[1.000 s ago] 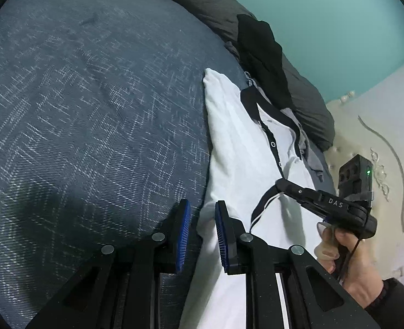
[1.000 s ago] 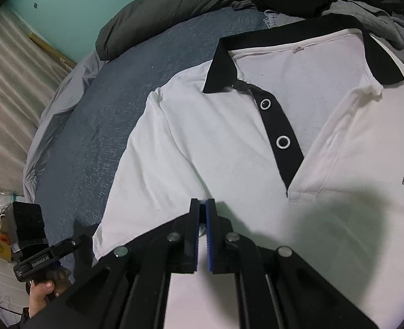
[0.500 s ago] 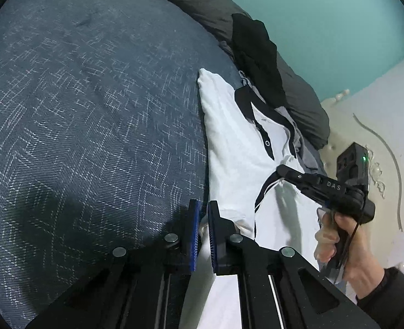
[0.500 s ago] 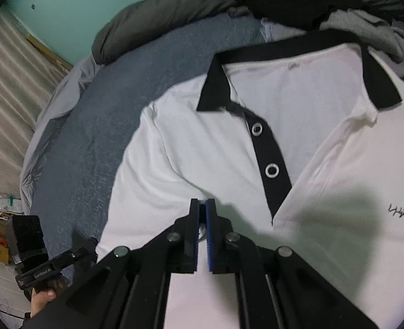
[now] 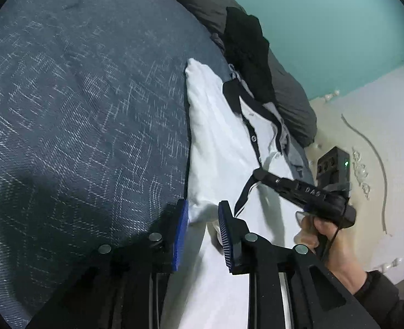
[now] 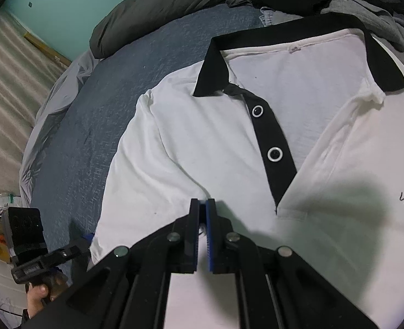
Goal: Fold clothes
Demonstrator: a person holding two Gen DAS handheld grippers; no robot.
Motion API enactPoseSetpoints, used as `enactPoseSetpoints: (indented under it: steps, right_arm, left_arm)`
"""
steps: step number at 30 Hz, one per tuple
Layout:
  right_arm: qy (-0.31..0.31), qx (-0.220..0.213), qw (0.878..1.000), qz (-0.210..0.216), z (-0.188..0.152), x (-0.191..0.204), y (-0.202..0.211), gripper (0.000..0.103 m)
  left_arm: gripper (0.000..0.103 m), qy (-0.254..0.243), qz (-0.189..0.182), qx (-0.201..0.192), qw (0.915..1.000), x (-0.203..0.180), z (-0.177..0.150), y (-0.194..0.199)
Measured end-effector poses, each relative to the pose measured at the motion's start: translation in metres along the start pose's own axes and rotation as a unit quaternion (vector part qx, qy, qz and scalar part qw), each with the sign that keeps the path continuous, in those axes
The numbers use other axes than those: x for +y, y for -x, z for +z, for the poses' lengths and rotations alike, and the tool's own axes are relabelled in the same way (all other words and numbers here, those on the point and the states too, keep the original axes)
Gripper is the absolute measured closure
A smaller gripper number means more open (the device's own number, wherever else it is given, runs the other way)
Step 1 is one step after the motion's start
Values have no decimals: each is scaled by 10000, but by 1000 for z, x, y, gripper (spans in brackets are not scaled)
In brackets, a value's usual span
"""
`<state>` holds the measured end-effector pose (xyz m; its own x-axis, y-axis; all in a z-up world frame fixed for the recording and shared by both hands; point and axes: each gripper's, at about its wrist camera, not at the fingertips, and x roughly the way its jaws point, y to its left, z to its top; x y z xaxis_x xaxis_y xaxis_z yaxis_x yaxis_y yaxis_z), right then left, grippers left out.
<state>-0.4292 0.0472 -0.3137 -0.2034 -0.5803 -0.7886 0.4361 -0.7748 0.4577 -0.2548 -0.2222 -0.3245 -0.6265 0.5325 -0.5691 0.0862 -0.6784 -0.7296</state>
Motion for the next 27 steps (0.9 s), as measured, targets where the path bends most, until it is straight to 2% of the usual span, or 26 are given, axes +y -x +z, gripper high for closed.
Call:
enactPoseSetpoints:
  steps: [1,3,5,8,15,18,19,23,27]
  right_arm:
    - [-6,4,10000,-4,0,0,-1,99]
    - [-3,6,10000,-11,0,-1,-1,99]
    - [0,8,10000,-18,-1,-3,-1,99]
    - [-15,18,10000,-16,-1,-5,-1,99]
    - [5,37,10000,-29,-4,-5,3,97]
    - [-51,-14,9999,-133,-4,-6,9,92]
    - [-86,-61,9998,-148,-5,-8,14,90]
    - [-284,-346,9988,-203,-13,-25,46,87]
    - [-609,-701,9952,-313,-25,-58,91,74]
  left_arm:
    - [82,-45,95,10,9999,0,-1,-1]
    - [92,-49,211,27,9998,3,-2,-2]
    - [93,-77,291,31,9995,4,-1,0]
    - [94,-207,384,18,9990,1,0,5]
    - [93,-171,516,73,9985,2,1,7]
    - [89,-74,574,45,9983,2,3,7]
    - [86,-53,610,33,9981,3,2,8]
    - [85,-135,741,-74,9971,-2,2,15]
    - [85,-281,797,-203,9962,-13,1,23]
